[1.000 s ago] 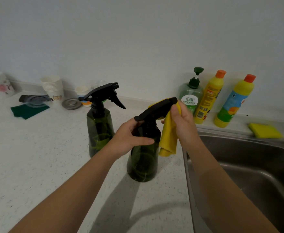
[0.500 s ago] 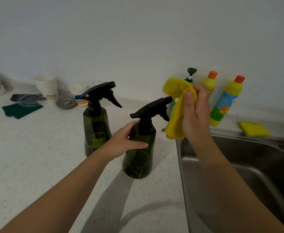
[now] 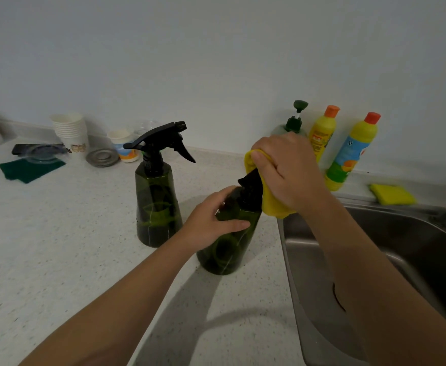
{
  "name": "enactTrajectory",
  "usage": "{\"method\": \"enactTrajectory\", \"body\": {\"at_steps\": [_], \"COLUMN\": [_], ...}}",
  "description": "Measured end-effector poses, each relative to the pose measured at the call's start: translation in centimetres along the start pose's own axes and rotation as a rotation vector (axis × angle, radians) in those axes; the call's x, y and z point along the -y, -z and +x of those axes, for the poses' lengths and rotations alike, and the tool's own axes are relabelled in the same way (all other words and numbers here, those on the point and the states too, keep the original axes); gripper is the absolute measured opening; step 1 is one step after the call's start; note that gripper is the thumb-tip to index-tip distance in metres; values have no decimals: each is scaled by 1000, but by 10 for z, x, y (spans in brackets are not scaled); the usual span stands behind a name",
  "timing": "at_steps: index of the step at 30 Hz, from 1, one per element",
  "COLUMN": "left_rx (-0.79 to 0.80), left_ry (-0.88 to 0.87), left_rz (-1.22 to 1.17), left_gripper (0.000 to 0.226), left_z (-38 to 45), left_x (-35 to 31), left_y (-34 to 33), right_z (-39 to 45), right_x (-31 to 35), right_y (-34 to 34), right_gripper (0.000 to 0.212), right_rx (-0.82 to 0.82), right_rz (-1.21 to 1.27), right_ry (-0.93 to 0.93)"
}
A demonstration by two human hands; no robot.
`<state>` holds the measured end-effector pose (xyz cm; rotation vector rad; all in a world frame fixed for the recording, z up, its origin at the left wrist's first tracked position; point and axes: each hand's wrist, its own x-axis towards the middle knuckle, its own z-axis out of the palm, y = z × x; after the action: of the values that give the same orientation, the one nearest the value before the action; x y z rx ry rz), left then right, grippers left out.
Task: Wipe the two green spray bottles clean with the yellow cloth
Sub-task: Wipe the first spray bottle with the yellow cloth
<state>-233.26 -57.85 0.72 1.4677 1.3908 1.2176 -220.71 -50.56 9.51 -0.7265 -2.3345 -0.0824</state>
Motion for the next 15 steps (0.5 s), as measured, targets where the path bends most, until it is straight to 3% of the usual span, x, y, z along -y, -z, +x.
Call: {"method": "enactTrajectory", "body": {"at_steps": [9,15], "left_rx": [-33,-37], "left_ry": [-46,-29], "left_rz": [109,146], "left_gripper": [54,59], "left_z": [10,10], "left_x": [-3,-7], "left_y": [-15,-22], "right_z": [-23,-24], "right_x": [-4,-37], "right_y": [11,22], "right_gripper": [48,49], "right_rx": [13,-23], "right_rz": [-16,-3], "right_ry": [35,-55]}}
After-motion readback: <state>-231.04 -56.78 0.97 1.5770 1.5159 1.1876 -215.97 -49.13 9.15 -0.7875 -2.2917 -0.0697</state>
